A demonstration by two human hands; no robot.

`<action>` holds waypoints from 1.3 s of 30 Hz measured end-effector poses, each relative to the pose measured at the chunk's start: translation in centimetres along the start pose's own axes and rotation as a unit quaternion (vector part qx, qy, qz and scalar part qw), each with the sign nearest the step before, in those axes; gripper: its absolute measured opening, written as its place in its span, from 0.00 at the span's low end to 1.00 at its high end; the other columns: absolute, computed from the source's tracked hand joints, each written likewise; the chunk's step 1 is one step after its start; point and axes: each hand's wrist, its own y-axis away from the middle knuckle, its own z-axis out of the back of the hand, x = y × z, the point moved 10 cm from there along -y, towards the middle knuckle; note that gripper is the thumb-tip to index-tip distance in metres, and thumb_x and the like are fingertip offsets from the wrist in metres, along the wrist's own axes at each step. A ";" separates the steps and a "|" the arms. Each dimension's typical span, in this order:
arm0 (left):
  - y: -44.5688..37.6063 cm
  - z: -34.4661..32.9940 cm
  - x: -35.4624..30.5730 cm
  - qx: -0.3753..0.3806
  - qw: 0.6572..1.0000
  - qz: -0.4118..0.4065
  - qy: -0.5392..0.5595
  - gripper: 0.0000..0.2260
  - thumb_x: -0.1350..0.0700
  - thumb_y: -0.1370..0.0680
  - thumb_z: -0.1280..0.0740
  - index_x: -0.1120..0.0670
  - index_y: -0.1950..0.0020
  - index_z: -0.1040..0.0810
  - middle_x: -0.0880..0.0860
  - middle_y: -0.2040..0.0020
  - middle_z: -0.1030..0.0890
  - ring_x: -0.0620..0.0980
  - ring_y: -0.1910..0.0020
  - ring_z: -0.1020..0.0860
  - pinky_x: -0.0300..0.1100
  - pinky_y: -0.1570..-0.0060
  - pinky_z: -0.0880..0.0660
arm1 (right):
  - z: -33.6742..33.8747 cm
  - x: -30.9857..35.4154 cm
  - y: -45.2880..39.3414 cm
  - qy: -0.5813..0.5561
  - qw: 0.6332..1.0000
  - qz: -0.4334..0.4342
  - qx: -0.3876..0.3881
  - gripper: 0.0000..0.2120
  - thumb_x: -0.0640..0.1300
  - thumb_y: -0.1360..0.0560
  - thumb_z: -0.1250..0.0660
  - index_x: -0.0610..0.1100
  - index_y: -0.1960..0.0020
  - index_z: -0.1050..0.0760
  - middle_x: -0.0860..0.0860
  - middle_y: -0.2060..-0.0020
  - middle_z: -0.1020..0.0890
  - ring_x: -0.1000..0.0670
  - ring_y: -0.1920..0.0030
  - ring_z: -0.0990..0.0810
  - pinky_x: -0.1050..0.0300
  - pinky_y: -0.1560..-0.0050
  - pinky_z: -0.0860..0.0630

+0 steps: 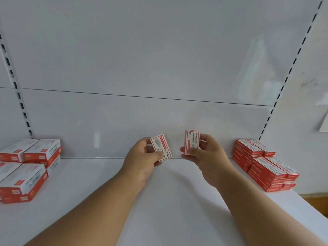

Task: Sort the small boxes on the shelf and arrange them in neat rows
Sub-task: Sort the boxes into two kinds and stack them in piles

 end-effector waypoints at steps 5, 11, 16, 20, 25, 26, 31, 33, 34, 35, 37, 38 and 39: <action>0.4 -1.2 -0.2 0.030 0.999 -0.007 -0.022 0.18 0.69 0.25 0.31 0.53 0.39 0.23 0.51 0.56 0.16 0.51 0.56 0.16 0.48 0.52 0.18 | 0.1 0.6 0.6 0.018 1.000 -0.019 -0.010 0.09 0.28 0.23 0.39 0.33 0.44 0.24 0.37 0.52 0.18 0.41 0.52 0.16 0.46 0.48 0.19; 3.7 -4.0 -2.3 0.059 0.996 -0.035 -0.064 0.21 0.62 0.25 0.28 0.47 0.37 0.29 0.51 0.55 0.16 0.51 0.61 0.15 0.52 0.50 0.18 | 2.6 4.5 4.3 0.152 0.985 0.036 -0.069 0.11 0.33 0.22 0.35 0.40 0.42 0.22 0.45 0.55 0.15 0.46 0.56 0.14 0.49 0.53 0.17; 7.0 -9.7 -4.7 0.100 0.985 -0.061 -0.126 0.18 0.61 0.24 0.28 0.45 0.41 0.29 0.53 0.55 0.17 0.50 0.61 0.15 0.46 0.58 0.17 | 9.3 9.4 6.8 0.278 0.943 0.072 -0.166 0.11 0.39 0.27 0.28 0.47 0.48 0.27 0.46 0.60 0.17 0.46 0.68 0.17 0.54 0.67 0.22; 8.5 -16.7 -4.9 0.133 0.984 -0.040 -0.110 0.09 0.63 0.24 0.30 0.51 0.49 0.24 0.56 0.57 0.16 0.53 0.63 0.16 0.46 0.62 0.18 | 17.0 13.9 7.4 0.353 0.896 0.102 -0.250 0.07 0.39 0.33 0.27 0.46 0.63 0.25 0.45 0.64 0.16 0.48 0.73 0.24 0.56 0.70 0.31; 8.1 -23.9 -3.2 0.115 0.983 -0.017 -0.142 0.05 0.63 0.24 0.30 0.54 0.53 0.22 0.57 0.55 0.16 0.53 0.66 0.19 0.45 0.64 0.20 | 23.7 13.9 6.1 0.393 0.886 0.055 -0.242 0.09 0.41 0.32 0.25 0.42 0.64 0.25 0.43 0.67 0.17 0.49 0.74 0.28 0.59 0.72 0.35; 7.8 -24.8 -2.8 0.109 0.981 -0.017 -0.158 0.05 0.63 0.24 0.29 0.53 0.54 0.22 0.57 0.54 0.17 0.53 0.66 0.19 0.44 0.65 0.20 | 24.3 13.2 5.5 0.404 0.886 0.047 -0.224 0.09 0.41 0.32 0.26 0.42 0.64 0.25 0.43 0.67 0.17 0.48 0.73 0.27 0.59 0.71 0.34; 6.6 -26.9 -1.2 0.068 0.973 -0.011 -0.222 0.04 0.61 0.26 0.29 0.53 0.58 0.20 0.56 0.61 0.17 0.52 0.70 0.23 0.42 0.67 0.27 | 25.6 10.7 3.1 0.512 0.845 0.037 -0.150 0.09 0.47 0.29 0.28 0.44 0.63 0.25 0.49 0.69 0.20 0.48 0.68 0.23 0.60 0.69 0.32; 6.2 -27.1 -1.5 0.050 0.962 -0.040 -0.267 0.03 0.58 0.27 0.27 0.53 0.60 0.19 0.52 0.62 0.18 0.51 0.67 0.24 0.42 0.63 0.28 | 25.2 10.7 2.5 0.573 0.811 0.040 -0.115 0.10 0.50 0.27 0.29 0.43 0.59 0.25 0.50 0.66 0.22 0.48 0.64 0.23 0.60 0.70 0.34; 6.2 -27.4 -1.8 0.046 0.951 -0.057 -0.301 0.03 0.56 0.27 0.26 0.52 0.59 0.19 0.50 0.60 0.18 0.51 0.64 0.24 0.41 0.60 0.28 | 24.8 10.9 2.3 0.596 0.795 0.046 -0.099 0.11 0.51 0.27 0.30 0.43 0.59 0.26 0.51 0.66 0.23 0.48 0.64 0.24 0.61 0.72 0.36; 6.3 -27.6 -2.2 0.040 0.938 -0.072 -0.336 0.02 0.54 0.27 0.26 0.51 0.58 0.17 0.48 0.58 0.18 0.50 0.60 0.22 0.40 0.57 0.27 | 24.4 11.1 2.1 0.614 0.783 0.053 -0.086 0.12 0.50 0.27 0.30 0.44 0.60 0.27 0.51 0.67 0.24 0.50 0.66 0.25 0.61 0.73 0.37; 6.4 -28.0 -2.8 0.034 0.924 -0.090 -0.370 0.02 0.53 0.27 0.26 0.50 0.57 0.16 0.48 0.53 0.17 0.51 0.52 0.20 0.42 0.50 0.25 | 24.0 11.4 1.8 0.631 0.769 0.063 -0.075 0.12 0.48 0.27 0.30 0.46 0.62 0.30 0.52 0.67 0.25 0.53 0.69 0.28 0.61 0.74 0.38; 6.4 -28.2 -2.8 0.036 0.923 -0.092 -0.373 0.03 0.52 0.27 0.26 0.50 0.56 0.16 0.49 0.52 0.17 0.51 0.51 0.20 0.43 0.47 0.24 | 23.8 11.5 1.6 0.636 0.765 0.067 -0.074 0.10 0.47 0.27 0.30 0.47 0.62 0.31 0.52 0.67 0.25 0.54 0.69 0.28 0.61 0.74 0.38; 6.5 -28.3 -2.9 0.038 0.921 -0.096 -0.377 0.04 0.52 0.27 0.26 0.50 0.54 0.15 0.50 0.51 0.16 0.52 0.51 0.20 0.44 0.46 0.24 | 23.6 11.5 1.5 0.639 0.763 0.070 -0.075 0.08 0.45 0.27 0.31 0.47 0.61 0.29 0.52 0.65 0.24 0.53 0.69 0.28 0.61 0.74 0.37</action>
